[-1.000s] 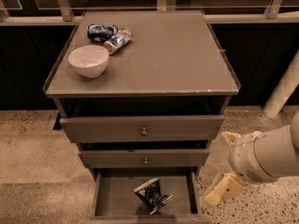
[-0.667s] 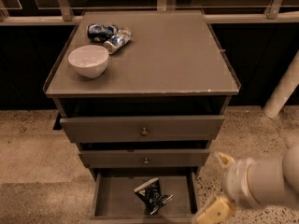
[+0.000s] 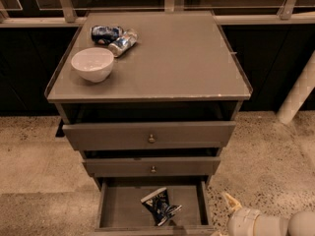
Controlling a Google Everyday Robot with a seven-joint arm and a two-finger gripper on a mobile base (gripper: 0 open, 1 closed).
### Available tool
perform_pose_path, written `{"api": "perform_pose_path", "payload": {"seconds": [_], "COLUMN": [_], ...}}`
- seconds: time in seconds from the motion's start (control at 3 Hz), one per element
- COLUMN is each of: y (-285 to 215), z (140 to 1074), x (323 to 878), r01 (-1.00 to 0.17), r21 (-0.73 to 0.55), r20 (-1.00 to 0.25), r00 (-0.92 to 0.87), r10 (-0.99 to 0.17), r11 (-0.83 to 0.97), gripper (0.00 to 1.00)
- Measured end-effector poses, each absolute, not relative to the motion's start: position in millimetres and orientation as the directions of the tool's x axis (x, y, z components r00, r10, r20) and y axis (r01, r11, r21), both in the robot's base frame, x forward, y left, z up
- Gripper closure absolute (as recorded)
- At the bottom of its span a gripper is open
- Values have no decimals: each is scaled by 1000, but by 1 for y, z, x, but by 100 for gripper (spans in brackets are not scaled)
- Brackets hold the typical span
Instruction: Pick blue chip bag from bottom drawer and place on counter
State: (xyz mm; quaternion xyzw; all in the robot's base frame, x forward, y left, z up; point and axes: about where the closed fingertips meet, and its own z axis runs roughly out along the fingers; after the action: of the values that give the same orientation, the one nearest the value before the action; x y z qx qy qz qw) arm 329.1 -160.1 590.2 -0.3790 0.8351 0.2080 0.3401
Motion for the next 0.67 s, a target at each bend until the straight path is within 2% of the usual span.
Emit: {"api": "perform_pose_path", "payload": {"seconds": [0.33,0.67], "y": [-150,-150], "z": [565,565], "x": [324,324], "r01": [-772,-772], "r21": [159,159], "r20": [-738,-737], "r00": [-507,-508], "r10": [-446,-445], "r11": [616,616], "gripper": [0,0]}}
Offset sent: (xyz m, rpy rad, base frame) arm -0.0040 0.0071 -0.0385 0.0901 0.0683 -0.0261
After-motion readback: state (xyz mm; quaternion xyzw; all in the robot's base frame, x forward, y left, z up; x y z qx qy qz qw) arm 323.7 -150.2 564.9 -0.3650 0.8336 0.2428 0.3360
